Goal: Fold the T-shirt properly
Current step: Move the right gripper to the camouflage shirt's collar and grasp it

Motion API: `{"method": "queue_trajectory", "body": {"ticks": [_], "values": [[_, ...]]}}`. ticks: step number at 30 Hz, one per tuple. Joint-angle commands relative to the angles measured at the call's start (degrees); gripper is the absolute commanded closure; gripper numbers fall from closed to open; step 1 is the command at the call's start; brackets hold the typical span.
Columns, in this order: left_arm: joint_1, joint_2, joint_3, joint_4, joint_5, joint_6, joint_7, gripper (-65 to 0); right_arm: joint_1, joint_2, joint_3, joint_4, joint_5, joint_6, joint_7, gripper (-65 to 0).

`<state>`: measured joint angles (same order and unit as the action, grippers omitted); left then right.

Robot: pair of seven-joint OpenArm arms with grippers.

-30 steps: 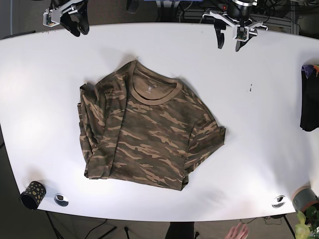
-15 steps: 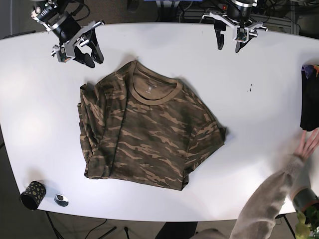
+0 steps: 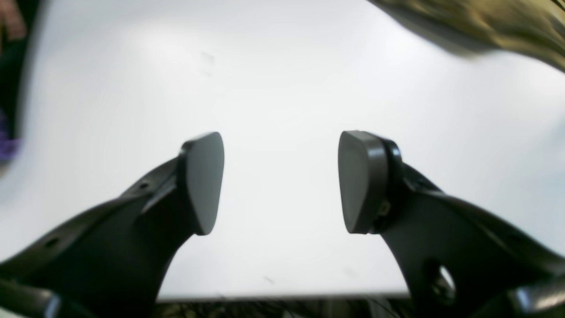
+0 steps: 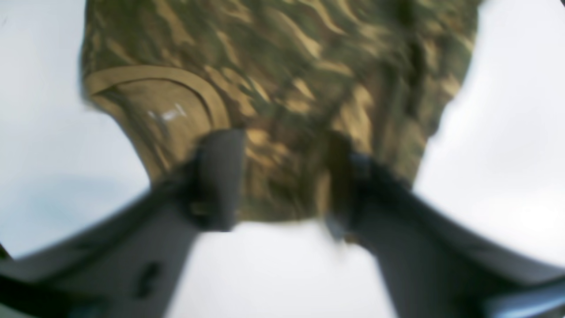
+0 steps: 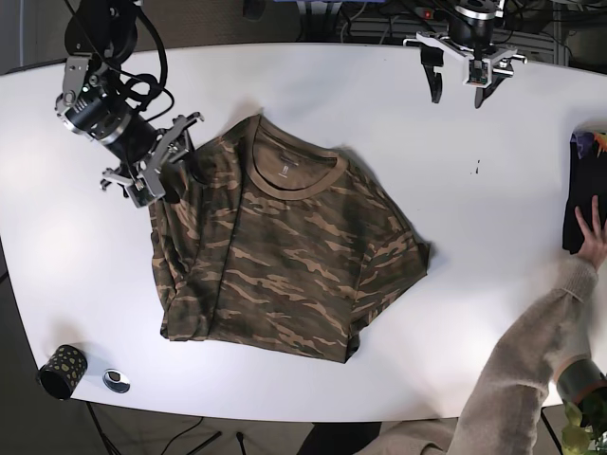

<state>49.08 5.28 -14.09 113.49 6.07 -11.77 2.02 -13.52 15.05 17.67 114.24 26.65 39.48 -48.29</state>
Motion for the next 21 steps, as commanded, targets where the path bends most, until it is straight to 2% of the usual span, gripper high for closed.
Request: {"method": "queue_trajectory", "body": {"ticks": [1,3,14,18,21], "values": [[0.19,-0.05,-1.43,0.84,-0.22,0.3,-1.36,-37.9,1.87,0.03,-2.42,0.97,-0.06,0.52,0.95,-39.3],[0.02,-0.05,-2.13,0.84,-0.22,0.3,-1.36,-37.9,3.54,-0.06,-5.85,0.89,-1.29,0.52,0.95,-42.0],[-0.16,0.13,-3.45,0.75,-0.13,0.3,-1.27,-37.9,13.12,-0.24,-31.52,-7.38,-9.29,0.52,1.3,-42.5],[-0.16,1.89,-3.54,0.31,0.04,0.3,-1.27,-37.9,16.29,-2.61,-37.58,-13.0,-12.63,0.52,1.48,-42.3],[-0.51,2.06,-3.54,-0.04,0.04,0.3,-1.27,-37.9,17.34,-4.89,-40.22,-16.43,-16.15,0.52,4.64,-42.3]]}}
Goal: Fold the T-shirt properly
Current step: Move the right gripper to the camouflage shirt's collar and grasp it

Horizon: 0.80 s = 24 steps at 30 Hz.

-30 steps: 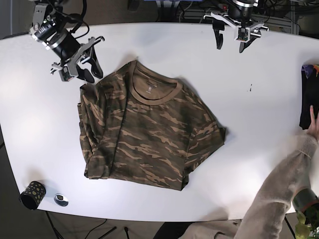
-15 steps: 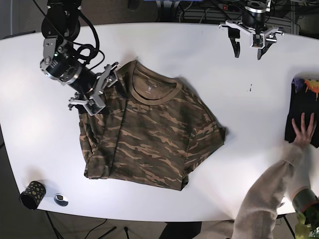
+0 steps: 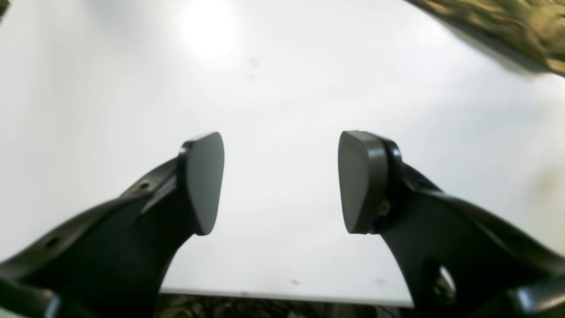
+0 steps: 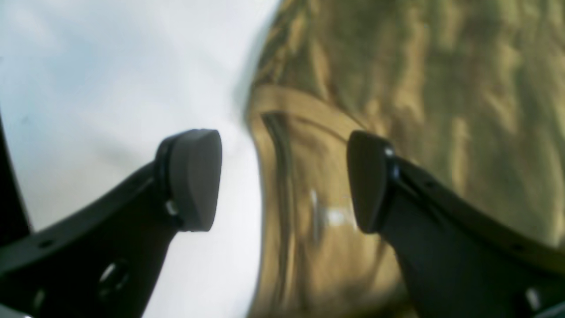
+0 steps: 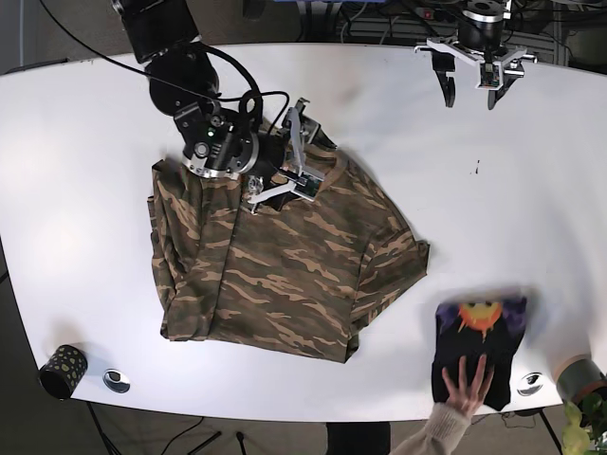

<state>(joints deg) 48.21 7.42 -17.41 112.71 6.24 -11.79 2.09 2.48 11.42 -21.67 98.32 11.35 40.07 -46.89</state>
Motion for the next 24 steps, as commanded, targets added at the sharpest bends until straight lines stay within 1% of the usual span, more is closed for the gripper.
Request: {"method": "queue_trajectory", "body": {"ticks": [1,3,5,7,10,12,16,19,24], "values": [[-0.07,0.01,-0.22,0.75,-0.13,0.32,-1.34,-37.9,1.43,-1.79,-1.58,-1.31,-2.17,-0.07,4.56,-42.3],[-0.51,0.1,-0.22,0.75,-0.04,0.32,-1.25,-37.9,1.78,-3.2,-2.81,-3.69,-6.12,-0.07,8.26,-42.3],[-0.78,0.1,-0.22,0.75,-0.04,0.32,-0.46,-37.9,1.78,-4.87,-2.9,-5.44,-9.2,-0.07,10.54,-42.3],[-0.86,0.1,-0.22,0.75,-0.13,0.32,2.35,-37.9,1.78,-6.8,-2.9,-7.55,-12.54,-0.07,12.12,-42.3],[-2.62,-0.26,-0.22,0.83,-0.22,0.23,4.55,-37.9,1.78,-7.95,-2.9,-9.22,-15.71,-0.07,13.18,-42.3],[-3.06,-0.26,-0.39,0.83,-0.22,0.23,4.73,-37.9,1.78,-8.56,-2.9,-9.4,-16.94,-0.07,14.59,-42.3],[-3.68,-0.26,-1.71,0.92,-0.22,0.06,4.73,-37.9,2.05,-8.74,-2.9,-12.3,-18.78,-0.07,19.77,-42.3],[-3.77,-0.26,-1.8,0.92,-0.22,0.06,4.81,-37.9,3.37,-8.65,-2.9,-15.11,-19.84,-0.07,21.62,-42.3],[-4.73,-0.34,-1.89,0.83,-0.22,-0.03,4.81,-37.9,4.86,-6.72,-2.9,-19.69,-20.01,-0.07,26.54,-42.3]]}}
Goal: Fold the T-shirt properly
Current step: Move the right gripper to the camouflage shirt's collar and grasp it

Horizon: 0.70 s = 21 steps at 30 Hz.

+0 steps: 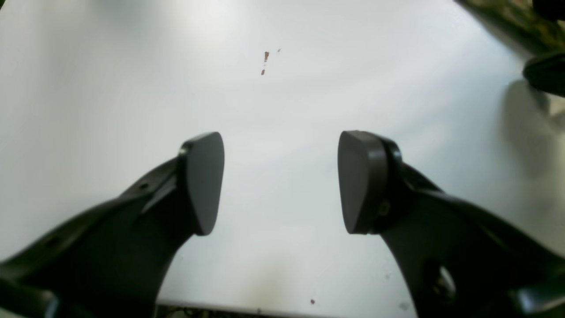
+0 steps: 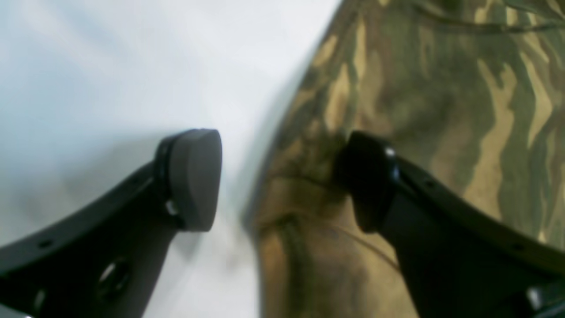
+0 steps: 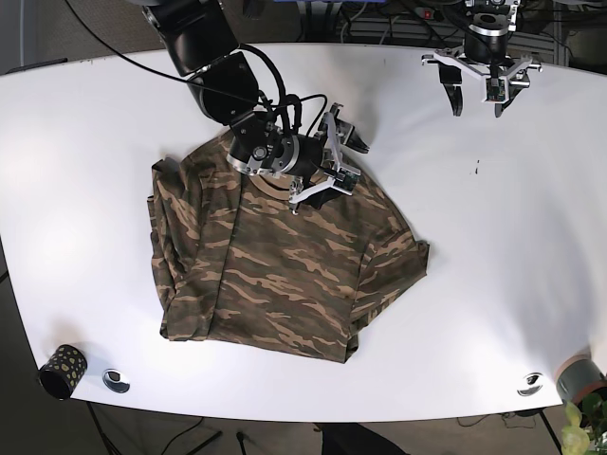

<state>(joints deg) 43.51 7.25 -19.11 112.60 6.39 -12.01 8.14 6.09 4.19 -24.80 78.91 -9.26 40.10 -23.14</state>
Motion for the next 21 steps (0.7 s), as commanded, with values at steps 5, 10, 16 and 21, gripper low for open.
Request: {"method": "queue_trajectory", "body": {"ticks": [5,10,16,21], "values": [[-1.0,-1.66,-0.27,0.94,-0.37,0.19,-1.15,-37.9,1.34,0.52,3.39,-1.6,0.6,-0.1,4.98,-42.2],[-1.0,-2.54,-0.09,0.85,-0.37,0.19,-1.15,-37.9,1.34,0.52,4.62,-1.68,0.6,-0.1,5.42,-42.0],[-2.14,-2.54,-0.09,0.85,-0.37,0.19,-1.15,-37.9,1.08,0.17,4.45,-1.51,0.68,-0.1,5.42,-24.4],[-3.11,-3.25,-0.18,0.59,-0.37,0.19,0.96,-37.9,0.81,-1.24,4.45,0.78,0.6,-0.1,4.98,0.0]]}}
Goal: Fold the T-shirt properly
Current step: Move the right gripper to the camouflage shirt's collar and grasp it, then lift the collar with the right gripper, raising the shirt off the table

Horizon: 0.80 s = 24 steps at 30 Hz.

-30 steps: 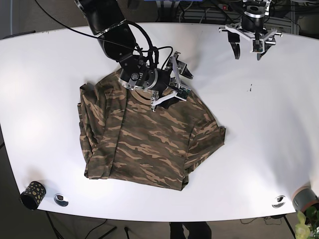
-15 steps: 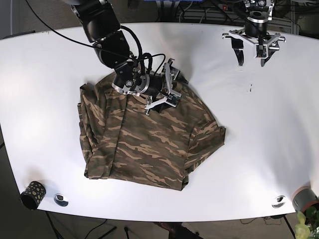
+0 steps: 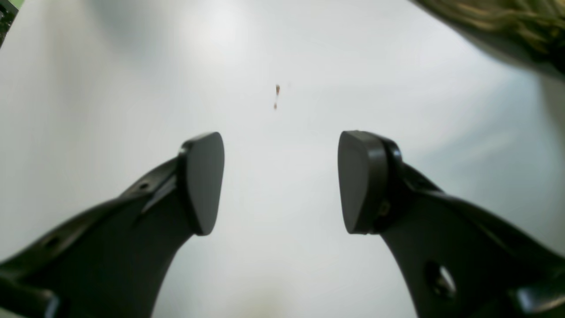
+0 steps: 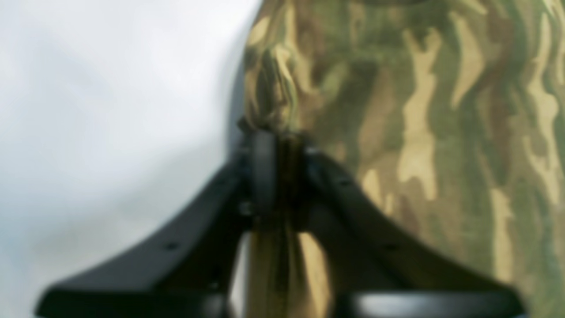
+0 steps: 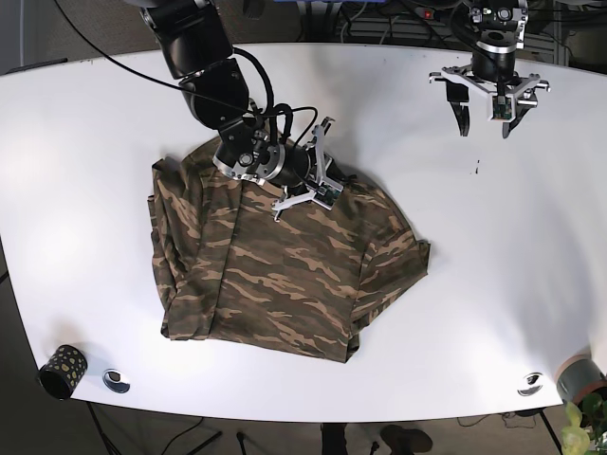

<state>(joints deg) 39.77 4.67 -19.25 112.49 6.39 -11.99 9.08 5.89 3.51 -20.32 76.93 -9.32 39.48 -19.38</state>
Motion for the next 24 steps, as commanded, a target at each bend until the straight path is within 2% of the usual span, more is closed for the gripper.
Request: {"method": "queue_trajectory", "body": {"ticks": [1,7,10,14,20,24], "values": [[0.63,-1.11,0.04,0.7,-0.46,0.16,0.72,-37.9,0.66,-0.56,-0.04,4.26,0.57,0.52,0.78,0.0],[-0.96,-1.63,0.12,0.7,-0.46,0.16,1.25,-37.9,-0.92,-0.21,0.32,16.31,0.57,0.52,-6.69,0.0],[-1.04,-2.25,0.21,0.7,-0.46,0.16,1.34,-37.9,-1.01,0.14,0.23,22.99,0.4,0.52,-12.4,0.0],[-2.98,-2.25,0.21,0.7,-0.46,0.16,1.34,-37.9,-0.92,1.37,-0.21,26.42,0.75,0.52,-18.12,0.0],[-3.5,-2.25,0.21,-0.18,-0.46,0.16,1.42,-37.9,-2.59,1.2,0.23,24.74,0.84,0.52,-18.29,-0.3],[-5.18,-2.34,0.21,-0.44,-0.46,0.16,1.42,-37.9,-2.95,0.14,0.32,27.73,0.84,0.52,-18.65,0.0]]}}
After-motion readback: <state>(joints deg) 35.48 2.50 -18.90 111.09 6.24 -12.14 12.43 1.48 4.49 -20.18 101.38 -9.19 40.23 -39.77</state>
